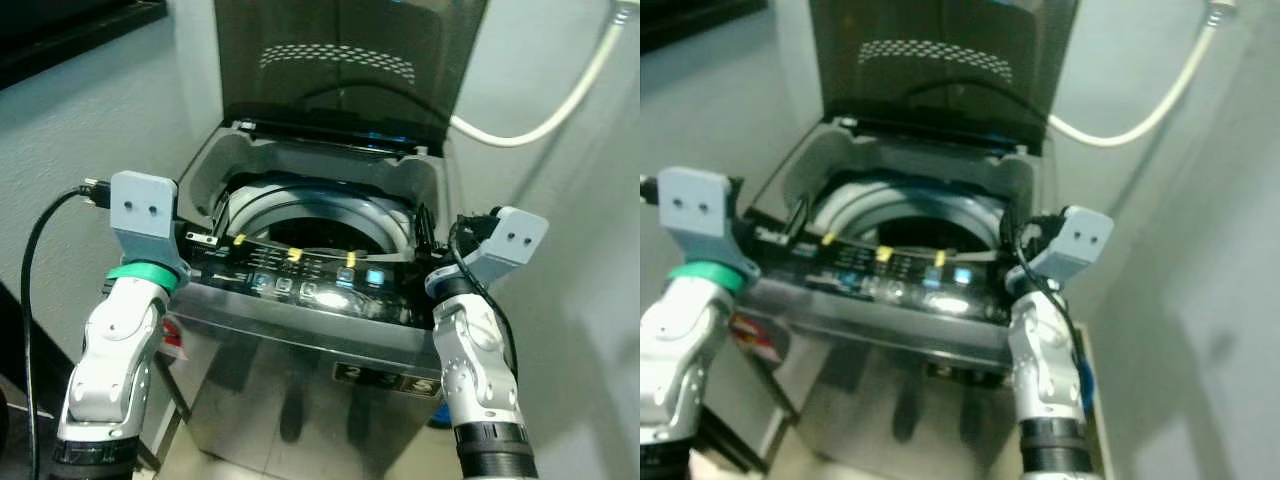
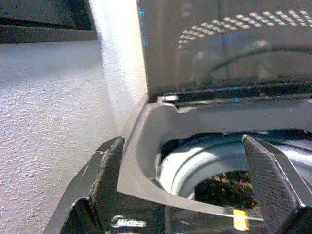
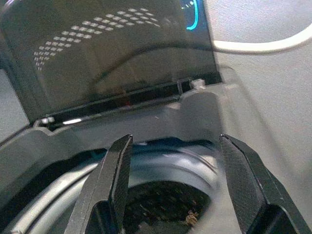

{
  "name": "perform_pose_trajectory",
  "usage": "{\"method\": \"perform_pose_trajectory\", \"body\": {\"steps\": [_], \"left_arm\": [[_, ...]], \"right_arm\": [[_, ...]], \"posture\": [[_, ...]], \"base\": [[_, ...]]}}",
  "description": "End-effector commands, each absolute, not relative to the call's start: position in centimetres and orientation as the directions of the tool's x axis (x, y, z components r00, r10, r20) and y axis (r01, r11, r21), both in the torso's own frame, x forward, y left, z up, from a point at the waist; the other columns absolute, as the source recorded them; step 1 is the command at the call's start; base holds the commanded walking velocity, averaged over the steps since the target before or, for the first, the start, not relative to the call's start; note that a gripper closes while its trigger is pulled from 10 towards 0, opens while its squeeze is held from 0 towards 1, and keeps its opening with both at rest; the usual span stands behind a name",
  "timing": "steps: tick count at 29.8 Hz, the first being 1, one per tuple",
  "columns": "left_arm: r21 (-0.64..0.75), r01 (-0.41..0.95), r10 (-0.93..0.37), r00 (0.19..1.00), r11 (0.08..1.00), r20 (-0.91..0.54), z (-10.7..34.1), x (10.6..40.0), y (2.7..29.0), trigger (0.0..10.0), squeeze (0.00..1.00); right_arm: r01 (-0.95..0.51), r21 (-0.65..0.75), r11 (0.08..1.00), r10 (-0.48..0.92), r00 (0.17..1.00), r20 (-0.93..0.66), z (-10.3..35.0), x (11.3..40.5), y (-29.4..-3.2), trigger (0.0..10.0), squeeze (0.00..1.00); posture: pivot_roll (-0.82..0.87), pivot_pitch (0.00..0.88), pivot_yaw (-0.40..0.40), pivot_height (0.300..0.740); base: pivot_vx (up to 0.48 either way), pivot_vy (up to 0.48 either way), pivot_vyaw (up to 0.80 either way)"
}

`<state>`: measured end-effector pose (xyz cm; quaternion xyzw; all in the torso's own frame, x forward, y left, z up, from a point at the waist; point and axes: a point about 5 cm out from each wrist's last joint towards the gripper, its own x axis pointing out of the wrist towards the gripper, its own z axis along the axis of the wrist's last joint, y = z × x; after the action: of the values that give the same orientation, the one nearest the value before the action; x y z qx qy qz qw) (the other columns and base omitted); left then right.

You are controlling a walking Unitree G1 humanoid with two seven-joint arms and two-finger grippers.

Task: Clothes washing

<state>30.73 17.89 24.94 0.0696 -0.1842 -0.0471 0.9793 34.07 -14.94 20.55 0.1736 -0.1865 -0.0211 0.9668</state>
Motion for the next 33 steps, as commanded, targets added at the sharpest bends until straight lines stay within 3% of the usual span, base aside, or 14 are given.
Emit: {"method": "perform_pose_trajectory", "body": {"steps": [1,33], "left_arm": [[0.157,0.070,-0.121,0.930,0.985,0.347,24.75,30.73,17.90,10.0,0.00],[0.170,0.090,-0.143,0.932,0.981,0.332,24.85,31.05,17.75,10.0,0.00]], "right_arm": [[-0.009,0.345,0.938,-0.117,0.933,0.342,20.28,34.17,-15.09,10.0,0.00],[0.024,0.342,0.940,-0.141,0.936,0.323,19.42,34.11,-15.25,10.0,0.00]], "posture": [[0.09,0.000,0.007,0.740],[0.09,0.000,0.028,0.740]], "base": [[0.000,0.000,0.78],[0.000,0.000,0.78]]}}
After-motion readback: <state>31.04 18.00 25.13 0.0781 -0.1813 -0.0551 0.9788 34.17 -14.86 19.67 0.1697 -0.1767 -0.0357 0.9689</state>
